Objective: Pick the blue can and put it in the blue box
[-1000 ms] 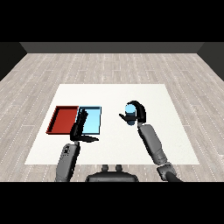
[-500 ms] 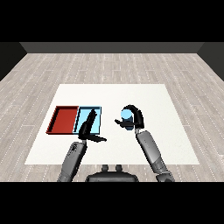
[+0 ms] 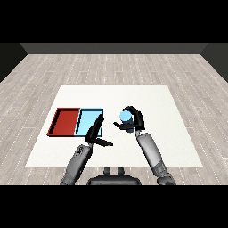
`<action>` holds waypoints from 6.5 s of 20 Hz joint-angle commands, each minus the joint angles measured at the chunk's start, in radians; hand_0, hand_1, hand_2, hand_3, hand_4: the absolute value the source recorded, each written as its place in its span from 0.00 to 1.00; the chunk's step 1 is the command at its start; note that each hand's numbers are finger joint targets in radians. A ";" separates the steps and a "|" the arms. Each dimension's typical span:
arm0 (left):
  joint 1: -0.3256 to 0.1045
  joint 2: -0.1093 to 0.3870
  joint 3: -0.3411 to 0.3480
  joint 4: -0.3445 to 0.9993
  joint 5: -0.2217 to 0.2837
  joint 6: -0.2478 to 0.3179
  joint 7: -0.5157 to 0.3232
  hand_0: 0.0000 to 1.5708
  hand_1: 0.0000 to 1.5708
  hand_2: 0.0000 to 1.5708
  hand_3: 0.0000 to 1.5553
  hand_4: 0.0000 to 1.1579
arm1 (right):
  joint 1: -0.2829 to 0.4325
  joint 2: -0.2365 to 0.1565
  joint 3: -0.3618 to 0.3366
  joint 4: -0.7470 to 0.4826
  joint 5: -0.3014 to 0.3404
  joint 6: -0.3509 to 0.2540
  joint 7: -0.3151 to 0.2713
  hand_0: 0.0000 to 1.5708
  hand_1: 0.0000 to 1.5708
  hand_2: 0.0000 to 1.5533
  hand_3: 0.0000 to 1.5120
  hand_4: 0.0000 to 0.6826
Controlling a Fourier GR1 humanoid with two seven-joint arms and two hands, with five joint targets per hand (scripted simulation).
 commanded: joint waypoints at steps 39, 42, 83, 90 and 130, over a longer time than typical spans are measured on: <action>-0.231 0.000 -0.212 0.305 0.262 0.193 -0.158 0.00 0.00 0.00 0.00 0.00 | -0.046 0.017 0.175 0.047 -0.188 -0.102 -0.096 0.92 0.92 0.93 0.91 0.87; -0.234 0.000 -0.167 0.323 0.264 0.156 -0.146 0.00 0.00 0.00 0.00 0.00 | -0.097 0.017 0.196 0.150 -0.244 -0.131 -0.168 0.93 0.93 0.94 0.92 0.88; -0.329 0.023 -0.261 0.427 0.499 0.374 -0.359 1.00 1.00 1.00 0.98 0.98 | -0.009 0.016 0.203 0.028 -0.335 -0.077 -0.169 0.00 0.00 0.00 0.00 0.00; -0.336 0.035 -0.218 0.506 0.466 0.359 -0.404 1.00 1.00 1.00 0.99 0.99 | 0.156 -0.057 0.084 -0.182 -0.409 0.036 -0.221 0.00 0.00 0.00 0.00 0.00; -0.673 0.167 -0.091 1.374 0.233 0.390 0.219 0.00 0.00 0.00 0.00 0.00 | 0.286 -0.049 -0.188 -0.025 -0.569 0.181 -0.383 0.00 0.00 0.00 0.00 0.00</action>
